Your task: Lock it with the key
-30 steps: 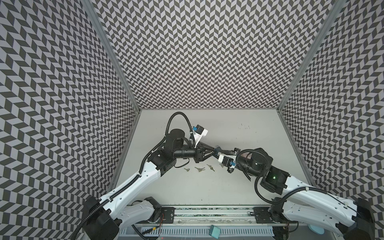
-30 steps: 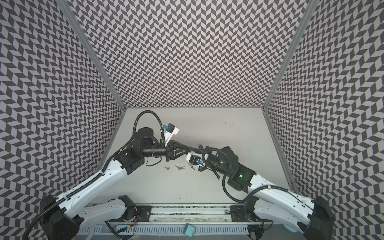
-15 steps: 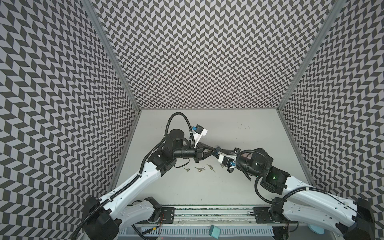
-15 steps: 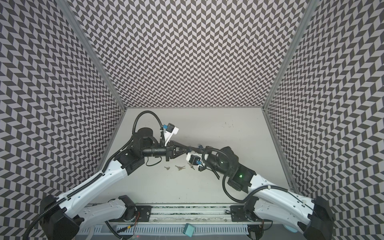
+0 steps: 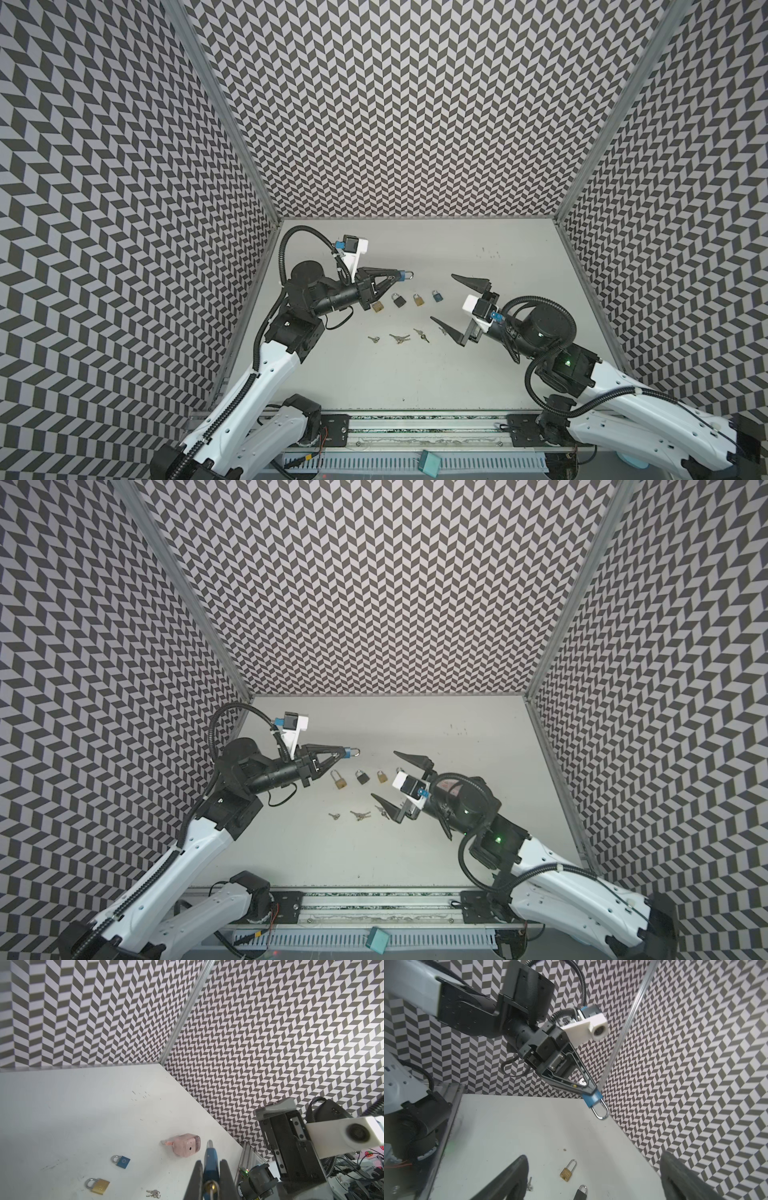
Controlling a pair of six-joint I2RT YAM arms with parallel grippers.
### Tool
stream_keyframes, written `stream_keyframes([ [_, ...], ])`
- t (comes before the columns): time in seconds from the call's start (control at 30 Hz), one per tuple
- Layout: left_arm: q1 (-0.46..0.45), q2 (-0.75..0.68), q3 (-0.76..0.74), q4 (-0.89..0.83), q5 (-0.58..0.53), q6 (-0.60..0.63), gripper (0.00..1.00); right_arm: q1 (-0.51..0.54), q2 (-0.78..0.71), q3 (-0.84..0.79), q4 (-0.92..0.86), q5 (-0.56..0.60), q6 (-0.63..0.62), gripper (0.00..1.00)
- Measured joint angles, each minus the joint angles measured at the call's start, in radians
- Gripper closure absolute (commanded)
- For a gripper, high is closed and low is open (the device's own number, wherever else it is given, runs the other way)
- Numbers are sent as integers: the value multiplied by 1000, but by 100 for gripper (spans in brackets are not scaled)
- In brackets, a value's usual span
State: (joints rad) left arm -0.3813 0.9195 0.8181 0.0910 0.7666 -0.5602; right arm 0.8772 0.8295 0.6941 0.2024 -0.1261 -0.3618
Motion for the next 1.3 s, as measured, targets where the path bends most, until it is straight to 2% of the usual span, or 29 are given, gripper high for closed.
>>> stream_keyframes([
  [0.1,11,3,16,21,32,-6,100,-116,58,92,-53,-57,144,28],
  [0.2,11,3,23,61,85,-6,100,-204,88,140,-29,-174,297,34],
  [0.33,4,2,35,115,147,5,100,-216,120,153,72,-407,491,38],
  [0.43,-19,0,48,144,179,22,100,-210,169,183,114,-544,575,45],
  [0.5,-36,-1,58,156,195,35,100,-205,200,211,112,-594,600,49],
  [0.77,-66,-3,69,177,220,59,100,-176,239,237,116,-694,658,64],
  [1.03,-87,-1,69,178,224,69,100,-166,239,237,127,-716,684,77],
  [1.3,-108,2,69,179,227,73,100,-164,244,237,143,-716,707,94],
])
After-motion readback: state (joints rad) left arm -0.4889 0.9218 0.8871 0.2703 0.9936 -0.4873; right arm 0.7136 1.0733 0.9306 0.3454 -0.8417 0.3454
